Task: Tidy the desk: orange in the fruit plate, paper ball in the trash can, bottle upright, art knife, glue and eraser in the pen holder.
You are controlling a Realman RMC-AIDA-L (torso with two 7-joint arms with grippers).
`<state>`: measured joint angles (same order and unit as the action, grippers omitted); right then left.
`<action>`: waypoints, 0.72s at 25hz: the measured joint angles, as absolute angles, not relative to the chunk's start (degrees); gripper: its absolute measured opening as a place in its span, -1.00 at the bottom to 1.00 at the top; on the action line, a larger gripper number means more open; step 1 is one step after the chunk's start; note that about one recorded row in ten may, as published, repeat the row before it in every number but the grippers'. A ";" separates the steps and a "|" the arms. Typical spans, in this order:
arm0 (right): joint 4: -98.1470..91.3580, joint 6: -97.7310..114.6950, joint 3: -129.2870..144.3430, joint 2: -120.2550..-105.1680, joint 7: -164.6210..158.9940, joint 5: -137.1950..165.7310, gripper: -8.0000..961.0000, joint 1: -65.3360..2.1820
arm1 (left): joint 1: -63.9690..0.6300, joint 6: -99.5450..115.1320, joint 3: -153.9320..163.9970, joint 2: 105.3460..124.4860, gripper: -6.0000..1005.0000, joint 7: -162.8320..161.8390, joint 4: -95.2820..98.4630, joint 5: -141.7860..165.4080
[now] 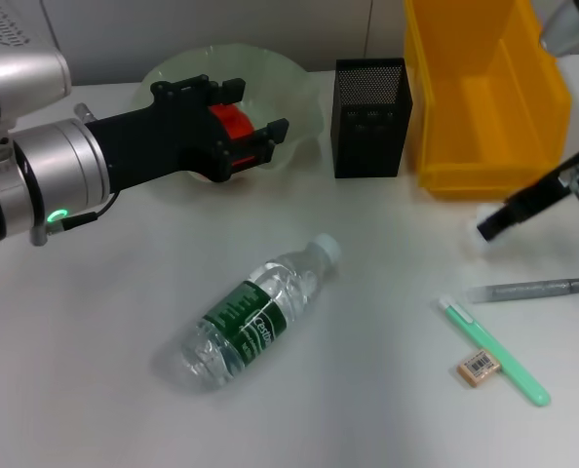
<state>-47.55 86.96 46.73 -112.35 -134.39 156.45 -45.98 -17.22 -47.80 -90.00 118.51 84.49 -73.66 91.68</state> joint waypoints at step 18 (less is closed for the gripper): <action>-70.91 93.14 40.25 -110.86 -136.04 152.61 -0.37 -44.32 | -16.86 -47.81 -92.55 118.47 0.34 84.56 -73.76 91.52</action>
<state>-70.91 93.14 40.26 -110.86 -136.04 152.61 -44.32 -16.86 -47.81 -92.55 118.47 84.56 -73.76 91.52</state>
